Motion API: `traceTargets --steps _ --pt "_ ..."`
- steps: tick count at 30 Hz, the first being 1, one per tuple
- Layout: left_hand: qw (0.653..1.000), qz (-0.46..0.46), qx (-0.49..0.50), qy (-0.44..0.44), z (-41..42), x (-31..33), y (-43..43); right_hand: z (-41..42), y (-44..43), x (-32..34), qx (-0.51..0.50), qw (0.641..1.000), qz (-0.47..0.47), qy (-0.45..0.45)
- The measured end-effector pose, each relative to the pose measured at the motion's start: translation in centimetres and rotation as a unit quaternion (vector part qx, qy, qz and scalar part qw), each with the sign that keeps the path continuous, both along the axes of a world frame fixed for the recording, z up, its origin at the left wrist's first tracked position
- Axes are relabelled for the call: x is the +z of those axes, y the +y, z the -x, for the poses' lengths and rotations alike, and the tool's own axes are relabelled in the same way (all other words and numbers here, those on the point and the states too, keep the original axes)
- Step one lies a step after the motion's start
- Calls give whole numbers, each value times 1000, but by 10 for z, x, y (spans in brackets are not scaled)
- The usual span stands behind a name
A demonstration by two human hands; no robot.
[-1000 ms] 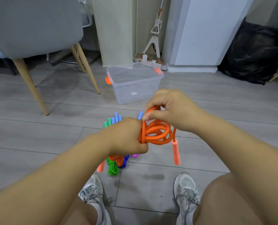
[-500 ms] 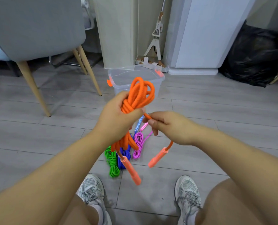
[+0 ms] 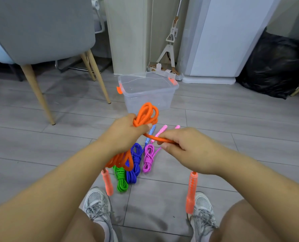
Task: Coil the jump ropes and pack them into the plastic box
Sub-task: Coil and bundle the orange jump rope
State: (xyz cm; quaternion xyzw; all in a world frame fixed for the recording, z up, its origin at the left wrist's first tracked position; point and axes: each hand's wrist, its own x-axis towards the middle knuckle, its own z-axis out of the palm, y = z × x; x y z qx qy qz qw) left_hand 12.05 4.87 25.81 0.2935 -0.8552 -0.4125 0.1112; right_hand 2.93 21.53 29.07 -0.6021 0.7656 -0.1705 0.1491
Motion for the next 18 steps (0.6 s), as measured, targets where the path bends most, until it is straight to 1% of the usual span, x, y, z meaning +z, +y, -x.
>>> traceTargets --steps 4,7,10,13,16,18 --pt "990 -5 -102 -100 -7 -2 6 8 -5 5 30 997 62 17" --pt "974 29 -180 -137 -9 -1 12 16 -12 6 23 993 109 22" --pt "966 80 -212 -123 -7 -3 19 25 -20 10 -14 988 157 0" --pt "964 117 -216 -98 -6 -4 23 32 -24 12 -37 985 160 -48" --pt "968 99 -219 -71 -7 -1 23 40 -24 9 -69 979 130 -141" --pt "972 62 -223 -41 -10 0 22 45 -24 5 -76 972 116 -187"
